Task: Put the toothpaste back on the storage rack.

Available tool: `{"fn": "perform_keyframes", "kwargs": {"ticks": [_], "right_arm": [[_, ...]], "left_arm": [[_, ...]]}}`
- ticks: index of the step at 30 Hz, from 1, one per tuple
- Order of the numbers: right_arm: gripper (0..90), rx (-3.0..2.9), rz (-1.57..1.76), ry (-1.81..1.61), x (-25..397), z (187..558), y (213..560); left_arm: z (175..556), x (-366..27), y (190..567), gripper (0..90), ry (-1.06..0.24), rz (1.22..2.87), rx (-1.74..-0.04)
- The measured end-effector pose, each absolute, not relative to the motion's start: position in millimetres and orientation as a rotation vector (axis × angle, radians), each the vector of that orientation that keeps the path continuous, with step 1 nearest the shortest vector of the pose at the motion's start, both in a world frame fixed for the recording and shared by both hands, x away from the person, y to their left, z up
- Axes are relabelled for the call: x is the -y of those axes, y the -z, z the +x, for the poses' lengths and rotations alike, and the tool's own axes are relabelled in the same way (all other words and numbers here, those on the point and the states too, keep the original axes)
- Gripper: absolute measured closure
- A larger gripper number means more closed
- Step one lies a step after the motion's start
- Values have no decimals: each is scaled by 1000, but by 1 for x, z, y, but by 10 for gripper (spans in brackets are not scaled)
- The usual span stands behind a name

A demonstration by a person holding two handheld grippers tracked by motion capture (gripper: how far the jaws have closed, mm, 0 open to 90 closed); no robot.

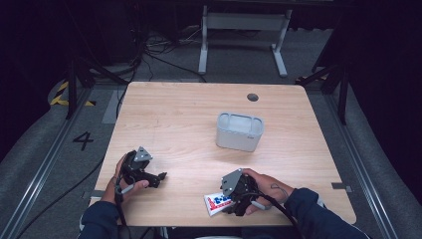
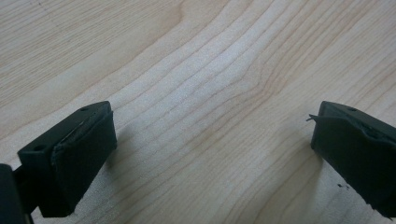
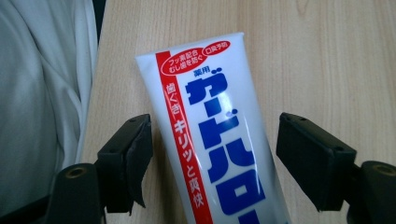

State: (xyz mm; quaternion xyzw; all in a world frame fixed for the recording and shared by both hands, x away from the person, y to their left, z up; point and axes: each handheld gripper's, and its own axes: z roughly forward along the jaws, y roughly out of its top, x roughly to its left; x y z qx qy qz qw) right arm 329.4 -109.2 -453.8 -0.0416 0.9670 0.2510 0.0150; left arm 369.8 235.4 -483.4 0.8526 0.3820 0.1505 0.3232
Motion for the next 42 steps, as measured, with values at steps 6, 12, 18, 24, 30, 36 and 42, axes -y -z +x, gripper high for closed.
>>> {"fn": "perform_keyframes", "kwargs": {"ticks": [6, 12, 18, 24, 30, 36, 42], "right_arm": [[283, -3022, -151, -755, 100, 329, 454], [264, -3072, -166, -741, 91, 331, 457], [330, -3082, -198, -702, 86, 332, 455], [362, -3084, -220, -653, 82, 330, 453], [402, -3091, -221, -628, 83, 327, 451], [453, -3081, -245, -629, 84, 326, 450], [487, -3068, -240, -639, 86, 326, 450]], "left_arm": [[370, -235, 483, 5, -395, 2238, -1001], [370, -235, 483, 5, -395, 2238, -1002], [369, -235, 483, 5, -387, 2236, -1011], [369, -235, 483, 5, -389, 2236, -1009], [369, -235, 483, 5, -389, 2236, -1009], [370, -235, 483, 5, -391, 2237, -1006], [370, -235, 483, 5, -395, 2238, -1002]]}}
